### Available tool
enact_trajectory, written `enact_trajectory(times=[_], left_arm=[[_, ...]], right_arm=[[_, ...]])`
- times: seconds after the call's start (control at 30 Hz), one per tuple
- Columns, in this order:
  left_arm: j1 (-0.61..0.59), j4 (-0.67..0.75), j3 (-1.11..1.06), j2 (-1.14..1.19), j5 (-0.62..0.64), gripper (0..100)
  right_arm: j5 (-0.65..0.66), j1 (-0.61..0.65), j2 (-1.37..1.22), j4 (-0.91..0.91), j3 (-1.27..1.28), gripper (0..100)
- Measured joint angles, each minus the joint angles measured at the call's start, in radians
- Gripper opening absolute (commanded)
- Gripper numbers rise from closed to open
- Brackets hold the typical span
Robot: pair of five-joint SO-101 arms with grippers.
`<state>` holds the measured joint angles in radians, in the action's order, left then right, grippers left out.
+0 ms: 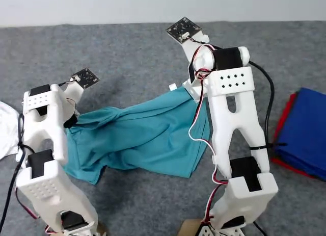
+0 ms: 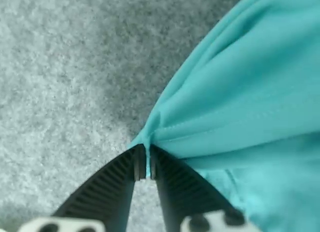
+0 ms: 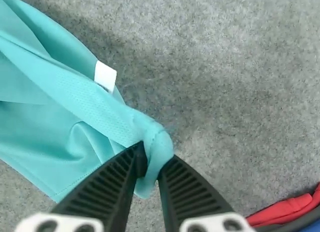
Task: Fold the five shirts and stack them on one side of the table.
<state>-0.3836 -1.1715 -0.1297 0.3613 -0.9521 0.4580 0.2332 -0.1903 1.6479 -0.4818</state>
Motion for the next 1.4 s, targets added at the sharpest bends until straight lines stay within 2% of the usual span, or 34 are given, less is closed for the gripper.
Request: enact_trajectory(times=[0.07, 0.2, 0.37, 0.63, 0.8, 0.97, 1.1, 1.27, 1.4], left_arm=[[-0.002, 0.0, 0.0, 0.003, 0.009, 22], [-0.014, 0.04, 0.0, 0.003, 0.078, 22], [-0.012, 0.048, 0.003, 0.018, 0.091, 22], [-0.005, 0.046, 0.026, 0.074, 0.089, 7], [-0.005, 0.037, 0.049, 0.091, 0.091, 4], [-0.005, -0.018, 0.098, 0.103, 0.089, 4], [-0.005, -0.023, 0.104, 0.103, 0.089, 5], [-0.006, -0.023, 0.104, 0.103, 0.089, 12], [-0.006, -0.018, 0.106, 0.103, 0.095, 10]], right_arm=[[0.0, 0.0, 0.0, 0.0, 0.0, 0.9], [0.0, 0.0, 0.0, 0.0, 0.0, 0.9], [0.0, 0.0, 0.0, 0.0, 0.0, 0.9], [0.0, 0.0, 0.0, 0.0, 0.0, 0.9], [0.0, 0.0, 0.0, 0.0, 0.0, 0.9], [0.0, 0.0, 0.0, 0.0, 0.0, 0.9], [0.0, 0.006, 0.0, 0.0, 0.0, 0.9], [0.0, 0.015, 0.0, 0.0, 0.0, 0.9], [0.0, 0.017, 0.0, 0.0, 0.0, 0.9]])
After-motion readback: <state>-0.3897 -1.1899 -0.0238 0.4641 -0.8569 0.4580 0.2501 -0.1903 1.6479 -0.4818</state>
